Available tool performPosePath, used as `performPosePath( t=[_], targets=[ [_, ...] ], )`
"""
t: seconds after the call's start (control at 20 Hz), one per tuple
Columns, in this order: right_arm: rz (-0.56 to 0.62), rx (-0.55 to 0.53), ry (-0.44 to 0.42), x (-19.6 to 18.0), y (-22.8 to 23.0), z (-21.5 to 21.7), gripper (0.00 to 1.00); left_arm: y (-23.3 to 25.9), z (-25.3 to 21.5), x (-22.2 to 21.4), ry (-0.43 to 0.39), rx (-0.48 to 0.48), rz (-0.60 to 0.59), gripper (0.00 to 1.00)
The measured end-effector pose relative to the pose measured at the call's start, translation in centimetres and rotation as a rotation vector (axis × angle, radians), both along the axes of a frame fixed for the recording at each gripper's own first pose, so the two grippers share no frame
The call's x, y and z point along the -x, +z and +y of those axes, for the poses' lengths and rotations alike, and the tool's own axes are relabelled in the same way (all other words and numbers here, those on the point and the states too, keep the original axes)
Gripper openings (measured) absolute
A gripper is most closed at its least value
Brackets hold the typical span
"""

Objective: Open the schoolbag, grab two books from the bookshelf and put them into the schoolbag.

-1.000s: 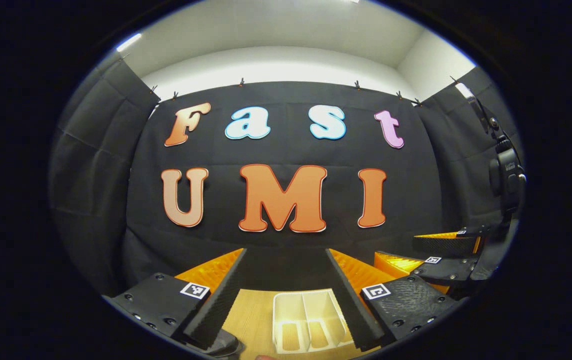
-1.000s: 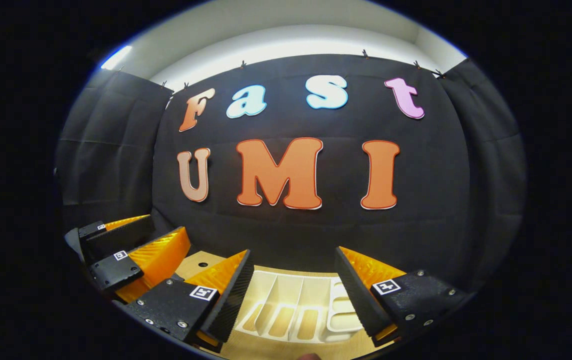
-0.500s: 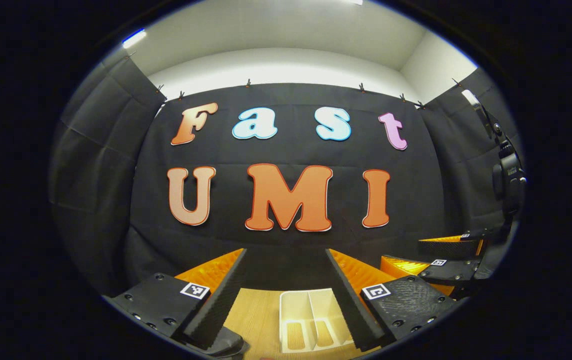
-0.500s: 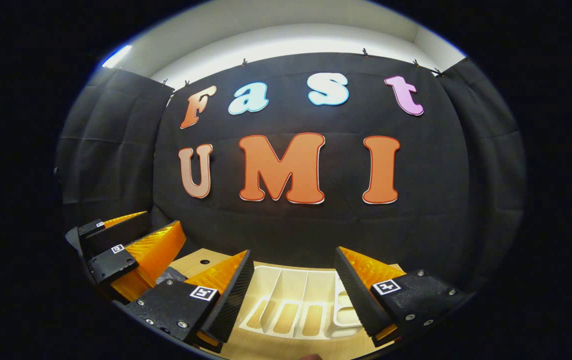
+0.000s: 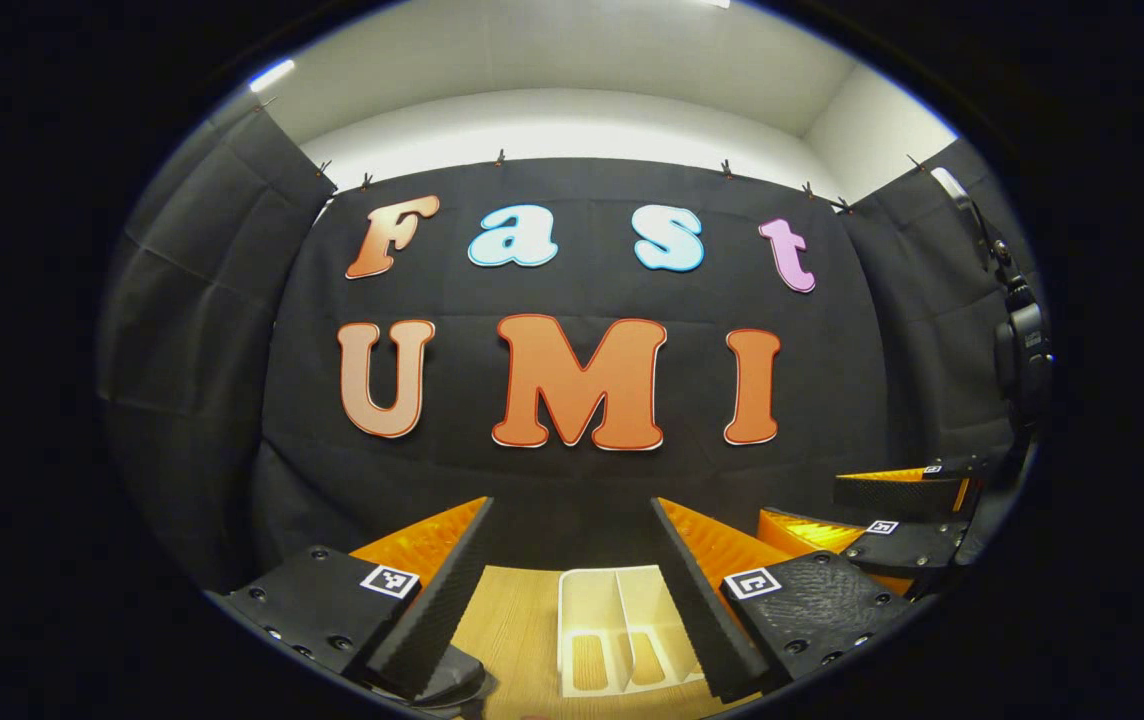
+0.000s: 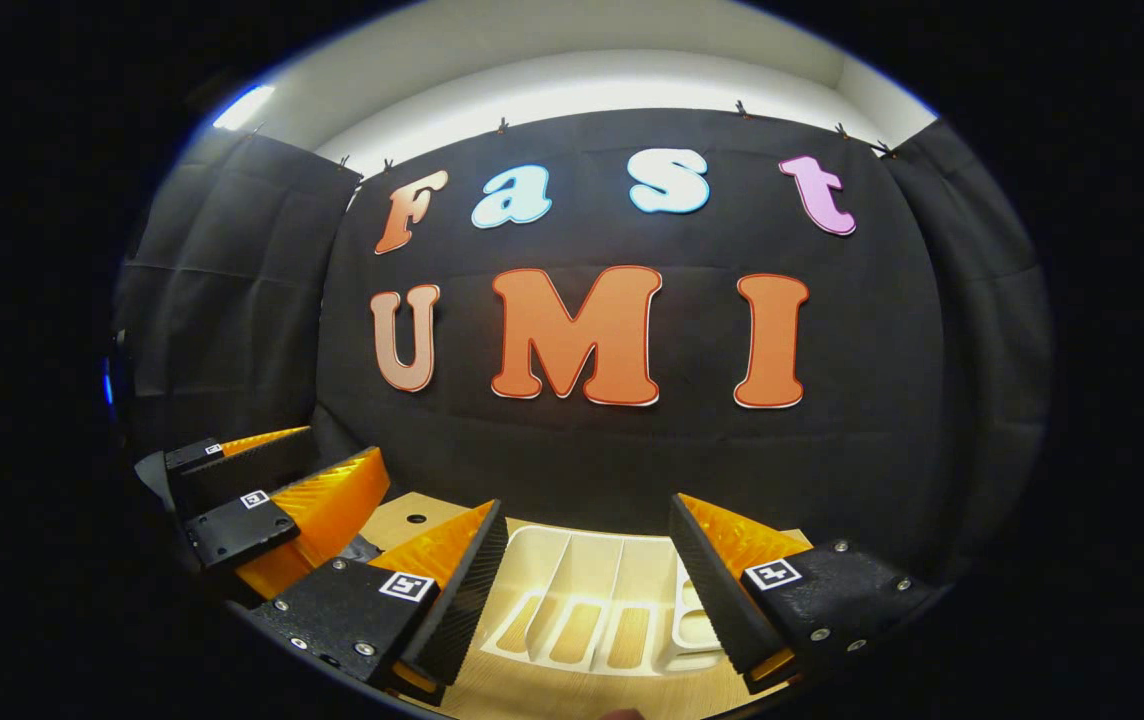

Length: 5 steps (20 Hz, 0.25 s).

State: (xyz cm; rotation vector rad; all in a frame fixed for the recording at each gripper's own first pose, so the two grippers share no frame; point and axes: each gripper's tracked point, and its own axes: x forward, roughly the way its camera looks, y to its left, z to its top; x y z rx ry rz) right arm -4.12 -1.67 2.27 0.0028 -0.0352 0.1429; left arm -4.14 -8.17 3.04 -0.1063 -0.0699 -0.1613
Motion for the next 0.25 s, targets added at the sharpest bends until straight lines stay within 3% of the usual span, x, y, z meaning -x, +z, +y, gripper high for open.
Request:
performPosePath(
  t=[0.25],
  targets=[
    [0.002,0.001,0.003,0.21,-0.10,0.06,0.97,0.43,-0.01,0.41,-0.004,0.008,-0.003,0.95]
  ],
)
